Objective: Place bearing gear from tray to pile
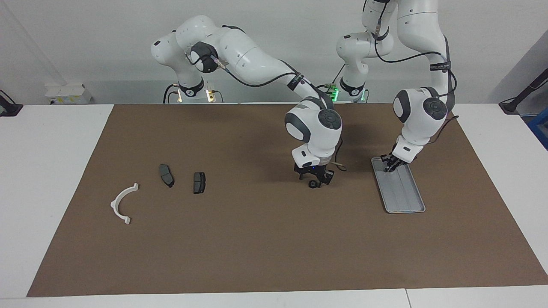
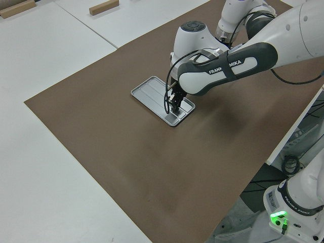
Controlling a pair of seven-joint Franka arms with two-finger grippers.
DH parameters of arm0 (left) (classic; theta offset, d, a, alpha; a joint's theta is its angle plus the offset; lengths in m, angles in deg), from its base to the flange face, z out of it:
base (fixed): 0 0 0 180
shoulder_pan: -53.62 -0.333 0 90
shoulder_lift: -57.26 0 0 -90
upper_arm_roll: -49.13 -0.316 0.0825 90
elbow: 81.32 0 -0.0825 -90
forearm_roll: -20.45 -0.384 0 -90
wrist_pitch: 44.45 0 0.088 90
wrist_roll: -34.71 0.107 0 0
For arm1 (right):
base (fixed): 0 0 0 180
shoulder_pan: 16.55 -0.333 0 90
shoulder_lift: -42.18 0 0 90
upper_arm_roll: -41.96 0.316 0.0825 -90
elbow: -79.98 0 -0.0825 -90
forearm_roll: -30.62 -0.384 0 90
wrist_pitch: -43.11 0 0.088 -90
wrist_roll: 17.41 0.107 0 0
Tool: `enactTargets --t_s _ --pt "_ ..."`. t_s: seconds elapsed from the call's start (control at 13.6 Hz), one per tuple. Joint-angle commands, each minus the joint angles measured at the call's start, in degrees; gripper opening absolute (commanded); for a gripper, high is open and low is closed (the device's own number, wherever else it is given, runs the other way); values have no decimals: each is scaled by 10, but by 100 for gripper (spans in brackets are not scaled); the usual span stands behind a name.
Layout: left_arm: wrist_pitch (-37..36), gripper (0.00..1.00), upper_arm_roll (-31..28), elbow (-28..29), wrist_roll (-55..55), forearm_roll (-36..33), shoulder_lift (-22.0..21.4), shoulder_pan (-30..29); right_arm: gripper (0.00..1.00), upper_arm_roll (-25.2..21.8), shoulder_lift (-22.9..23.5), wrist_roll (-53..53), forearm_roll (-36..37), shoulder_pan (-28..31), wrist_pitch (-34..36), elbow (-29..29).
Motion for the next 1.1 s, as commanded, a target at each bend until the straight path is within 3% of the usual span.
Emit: enactTargets --t_s 0.0,0.22,0.44,0.59,1.03 --pt "-127 1 2 -78 -8 -3 -27 -3 73 4 14 16 14 0 4 -21" --pt "-206 2 1 -131 -8 -2 -62 -7 45 5 14 17 14 0 2 -20" --pt "-278 4 0 -197 -8 -2 -66 -8 18 6 14 17 14 1 -6 -18" --pt "-293 5 0 -209 -9 -2 -70 -8 0 5 14 17 14 1 -6 -18" --pt "-290 5 0 -212 -26 1 -76 -3 0 4 4 11 14 8 36 -22"
